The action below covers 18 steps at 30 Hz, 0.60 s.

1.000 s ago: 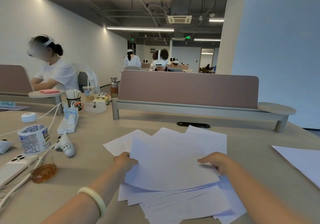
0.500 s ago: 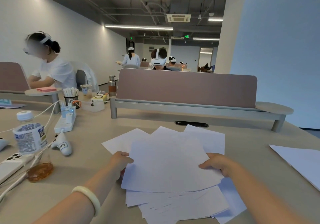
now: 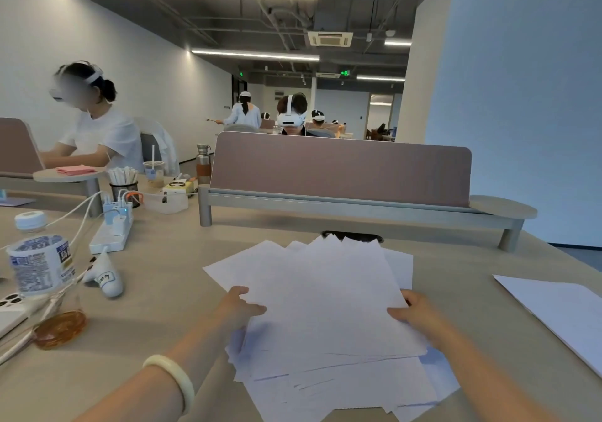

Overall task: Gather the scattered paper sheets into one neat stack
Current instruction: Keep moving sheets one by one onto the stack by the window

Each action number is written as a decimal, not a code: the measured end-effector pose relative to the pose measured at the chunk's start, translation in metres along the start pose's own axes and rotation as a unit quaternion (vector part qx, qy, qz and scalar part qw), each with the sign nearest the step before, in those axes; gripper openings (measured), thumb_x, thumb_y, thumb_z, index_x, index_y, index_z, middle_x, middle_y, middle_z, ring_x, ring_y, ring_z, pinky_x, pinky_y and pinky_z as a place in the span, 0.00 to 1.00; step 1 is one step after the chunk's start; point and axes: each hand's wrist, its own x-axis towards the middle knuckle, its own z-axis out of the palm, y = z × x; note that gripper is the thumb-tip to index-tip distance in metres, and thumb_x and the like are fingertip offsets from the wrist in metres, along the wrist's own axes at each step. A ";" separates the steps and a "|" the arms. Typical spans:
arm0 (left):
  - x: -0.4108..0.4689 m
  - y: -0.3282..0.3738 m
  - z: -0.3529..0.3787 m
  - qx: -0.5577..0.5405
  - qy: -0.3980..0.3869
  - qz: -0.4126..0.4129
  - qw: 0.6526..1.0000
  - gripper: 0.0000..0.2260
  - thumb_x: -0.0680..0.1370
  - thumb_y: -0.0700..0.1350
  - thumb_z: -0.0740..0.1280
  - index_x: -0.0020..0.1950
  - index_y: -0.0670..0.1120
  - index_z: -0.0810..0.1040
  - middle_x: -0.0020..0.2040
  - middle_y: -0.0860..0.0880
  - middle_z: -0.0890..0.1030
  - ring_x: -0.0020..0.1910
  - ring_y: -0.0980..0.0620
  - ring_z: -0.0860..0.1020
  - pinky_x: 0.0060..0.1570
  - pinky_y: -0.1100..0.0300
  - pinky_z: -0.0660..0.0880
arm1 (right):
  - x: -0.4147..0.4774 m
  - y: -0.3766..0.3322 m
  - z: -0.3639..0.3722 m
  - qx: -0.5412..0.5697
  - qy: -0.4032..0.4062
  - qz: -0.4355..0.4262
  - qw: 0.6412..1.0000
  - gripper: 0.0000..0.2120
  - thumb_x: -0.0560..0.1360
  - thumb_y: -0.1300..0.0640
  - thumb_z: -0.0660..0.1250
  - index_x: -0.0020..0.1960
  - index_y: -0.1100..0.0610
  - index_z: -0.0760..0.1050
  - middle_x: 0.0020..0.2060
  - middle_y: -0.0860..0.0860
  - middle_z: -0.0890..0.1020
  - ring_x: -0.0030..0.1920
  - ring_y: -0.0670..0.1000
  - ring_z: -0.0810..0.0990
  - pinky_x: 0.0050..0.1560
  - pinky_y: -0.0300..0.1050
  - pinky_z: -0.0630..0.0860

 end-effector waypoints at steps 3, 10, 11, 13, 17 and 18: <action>-0.004 0.000 0.008 0.005 0.003 0.013 1.000 0.28 0.74 0.33 0.69 0.70 0.39 0.62 0.36 0.48 0.72 0.33 0.55 0.70 0.31 0.64 0.65 | 0.000 -0.005 0.000 -0.052 0.052 -0.025 0.997 0.13 0.72 0.70 0.63 0.34 0.55 0.73 0.30 0.49 0.76 0.31 0.48 0.72 0.32 0.40 0.65; -0.004 -0.001 0.005 -0.001 -0.006 0.020 1.000 0.34 0.69 0.39 0.75 0.71 0.41 0.62 0.47 0.46 0.74 0.43 0.49 0.74 0.45 0.58 0.71 | 0.002 -0.004 -0.011 -0.026 0.124 -0.058 0.990 0.07 0.73 0.66 0.64 0.40 0.56 0.76 0.36 0.53 0.78 0.36 0.52 0.75 0.33 0.41 0.68; -0.004 0.000 0.005 0.011 -0.006 0.028 1.000 0.37 0.68 0.42 0.76 0.72 0.43 0.62 0.55 0.45 0.74 0.51 0.46 0.75 0.53 0.57 0.71 | 0.002 -0.003 -0.013 0.009 0.122 -0.054 0.991 0.05 0.73 0.66 0.65 0.44 0.58 0.77 0.38 0.53 0.80 0.37 0.52 0.76 0.35 0.42 0.70; -0.004 0.003 0.004 0.031 0.010 0.055 0.998 0.38 0.69 0.46 0.76 0.73 0.45 0.60 0.68 0.43 0.69 0.64 0.44 0.71 0.62 0.54 0.67 | 0.002 -0.002 -0.017 0.103 0.104 -0.041 0.988 0.06 0.74 0.65 0.67 0.50 0.60 0.78 0.41 0.54 0.82 0.39 0.54 0.79 0.40 0.44 0.74; -0.010 0.021 0.005 0.001 0.008 0.122 0.992 0.41 0.71 0.49 0.74 0.77 0.46 0.54 0.72 0.44 0.67 0.68 0.44 0.68 0.64 0.52 0.66 | -0.009 -0.010 -0.022 0.248 0.041 -0.051 0.966 0.06 0.75 0.66 0.65 0.50 0.59 0.77 0.41 0.54 0.85 0.41 0.56 0.83 0.45 0.49 0.79; -0.010 0.027 0.004 -0.013 0.002 0.133 0.991 0.40 0.71 0.48 0.74 0.76 0.47 0.55 0.70 0.44 0.70 0.65 0.45 0.71 0.62 0.52 0.68 | -0.010 -0.013 -0.023 0.261 0.027 -0.059 0.963 0.07 0.75 0.65 0.65 0.51 0.59 0.77 0.42 0.54 0.85 0.41 0.55 0.84 0.44 0.48 0.80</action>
